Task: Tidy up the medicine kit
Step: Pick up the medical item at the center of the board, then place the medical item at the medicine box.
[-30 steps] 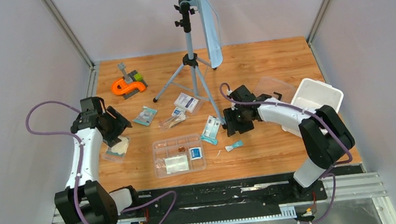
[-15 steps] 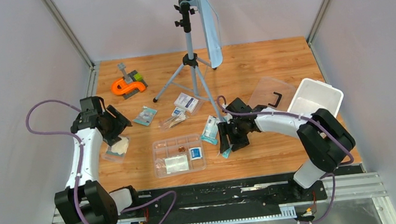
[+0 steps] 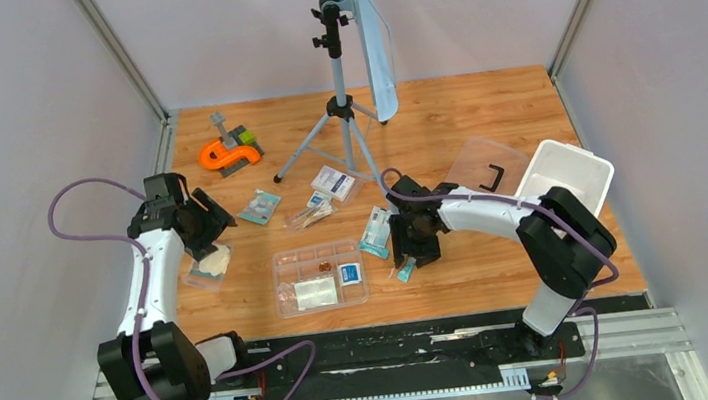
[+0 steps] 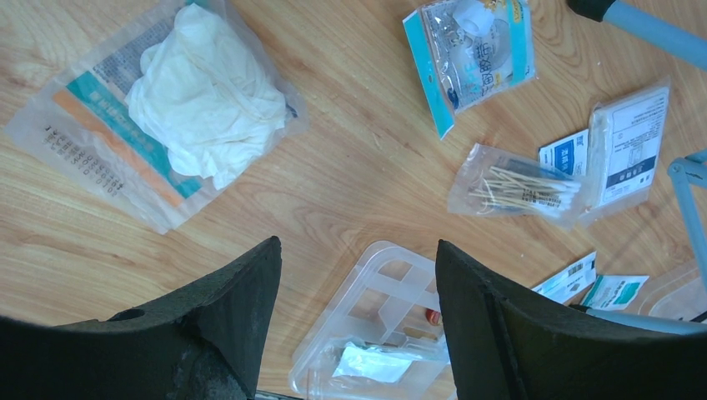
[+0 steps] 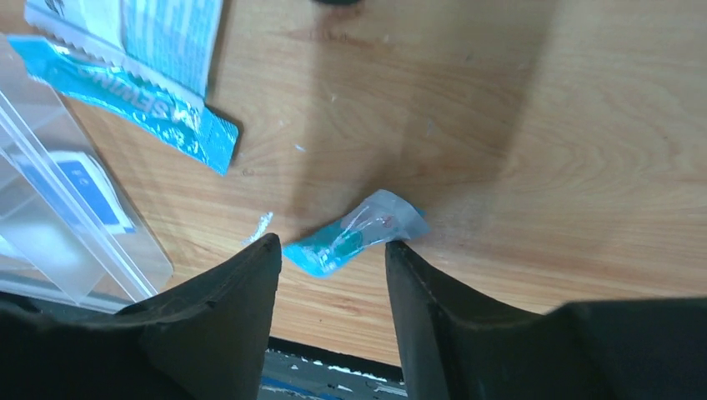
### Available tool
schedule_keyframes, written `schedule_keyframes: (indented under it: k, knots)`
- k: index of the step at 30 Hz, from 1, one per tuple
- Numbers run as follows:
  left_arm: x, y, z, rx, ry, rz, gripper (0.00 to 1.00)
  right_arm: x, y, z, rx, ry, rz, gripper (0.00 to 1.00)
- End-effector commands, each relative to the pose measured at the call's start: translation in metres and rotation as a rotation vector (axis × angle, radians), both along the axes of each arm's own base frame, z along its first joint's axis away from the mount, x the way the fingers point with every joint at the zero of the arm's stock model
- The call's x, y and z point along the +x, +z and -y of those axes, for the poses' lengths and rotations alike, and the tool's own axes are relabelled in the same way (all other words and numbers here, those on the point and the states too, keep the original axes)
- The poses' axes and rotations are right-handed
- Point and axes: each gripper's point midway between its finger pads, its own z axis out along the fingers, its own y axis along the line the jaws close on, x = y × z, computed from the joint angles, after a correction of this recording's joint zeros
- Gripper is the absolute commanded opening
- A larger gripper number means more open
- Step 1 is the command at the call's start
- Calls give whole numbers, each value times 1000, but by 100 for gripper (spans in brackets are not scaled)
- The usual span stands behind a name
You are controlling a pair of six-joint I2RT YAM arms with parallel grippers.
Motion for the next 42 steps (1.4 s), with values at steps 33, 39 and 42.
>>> schedule_keyframes:
  k: [33,39,42]
  knots:
    - [6,9,-1,19,-48,51,76,130,205,230,-301,-569,670,0]
    - [7,11,-2,32,-64,56,76,135,219,310,-404,-789,736,0]
    - [7,15,-4,43,-67,58,76,134,208,328,-437,-835,714,0]
